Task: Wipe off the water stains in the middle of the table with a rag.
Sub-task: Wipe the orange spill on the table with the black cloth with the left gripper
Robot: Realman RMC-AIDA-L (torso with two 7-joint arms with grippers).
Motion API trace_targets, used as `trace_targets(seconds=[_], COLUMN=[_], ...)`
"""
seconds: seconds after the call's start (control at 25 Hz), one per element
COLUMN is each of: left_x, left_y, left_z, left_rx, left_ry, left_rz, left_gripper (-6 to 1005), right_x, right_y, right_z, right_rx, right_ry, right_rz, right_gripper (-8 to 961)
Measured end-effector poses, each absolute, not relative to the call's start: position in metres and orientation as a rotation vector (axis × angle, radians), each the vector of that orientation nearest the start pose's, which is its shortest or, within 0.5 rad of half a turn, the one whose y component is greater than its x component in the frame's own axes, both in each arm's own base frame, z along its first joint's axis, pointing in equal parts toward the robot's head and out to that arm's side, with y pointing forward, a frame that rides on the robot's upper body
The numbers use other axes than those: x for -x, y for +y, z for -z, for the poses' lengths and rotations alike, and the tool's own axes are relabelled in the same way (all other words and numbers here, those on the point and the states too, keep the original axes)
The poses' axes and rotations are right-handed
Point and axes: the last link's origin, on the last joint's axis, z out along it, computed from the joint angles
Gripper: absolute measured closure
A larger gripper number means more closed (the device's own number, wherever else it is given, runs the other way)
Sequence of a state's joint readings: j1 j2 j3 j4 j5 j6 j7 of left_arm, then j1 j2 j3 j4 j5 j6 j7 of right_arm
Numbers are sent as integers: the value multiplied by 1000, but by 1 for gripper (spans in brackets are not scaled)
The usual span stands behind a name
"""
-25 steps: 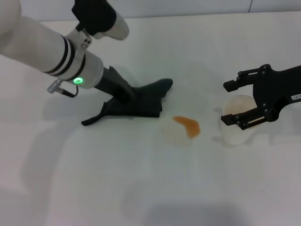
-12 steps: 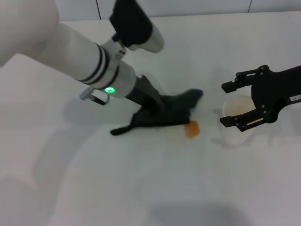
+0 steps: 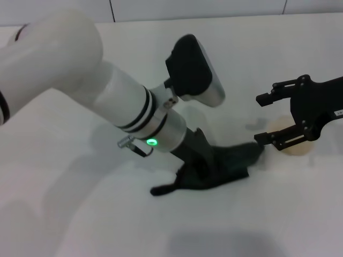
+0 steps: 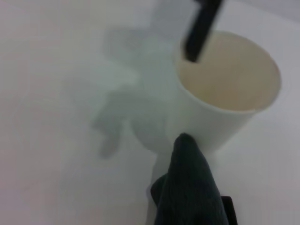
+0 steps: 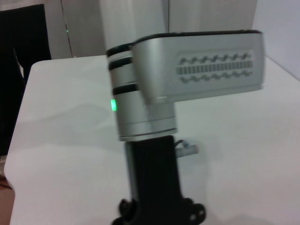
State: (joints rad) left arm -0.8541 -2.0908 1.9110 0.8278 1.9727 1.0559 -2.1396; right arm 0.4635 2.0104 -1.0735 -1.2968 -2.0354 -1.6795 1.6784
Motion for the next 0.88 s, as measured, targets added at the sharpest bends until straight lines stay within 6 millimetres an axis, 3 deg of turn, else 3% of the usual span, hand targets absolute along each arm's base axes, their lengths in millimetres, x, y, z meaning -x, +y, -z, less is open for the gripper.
trace_targets(seconds=[0.24, 0.4, 0.6, 0.88], left_x=[115, 121, 134, 169], left_y=[317, 319, 330, 374], left_z=[139, 137, 131, 103], left_rx=[3166, 3136, 3071, 2830], left_ry=[-285, -310, -360, -510], left_rz=[-231, -266, -317, -343], left_gripper=[930, 930, 930, 931], right_x=[-195, -195, -195, -196], right_y=[332, 333, 333, 333], right_z=[-56, -57, -57, -57], right_rx=[2933, 2931, 2928, 2928], right_ry=[151, 150, 149, 152], right_rz=[-190, -190, -190, -189], right_gripper=[126, 126, 126, 126])
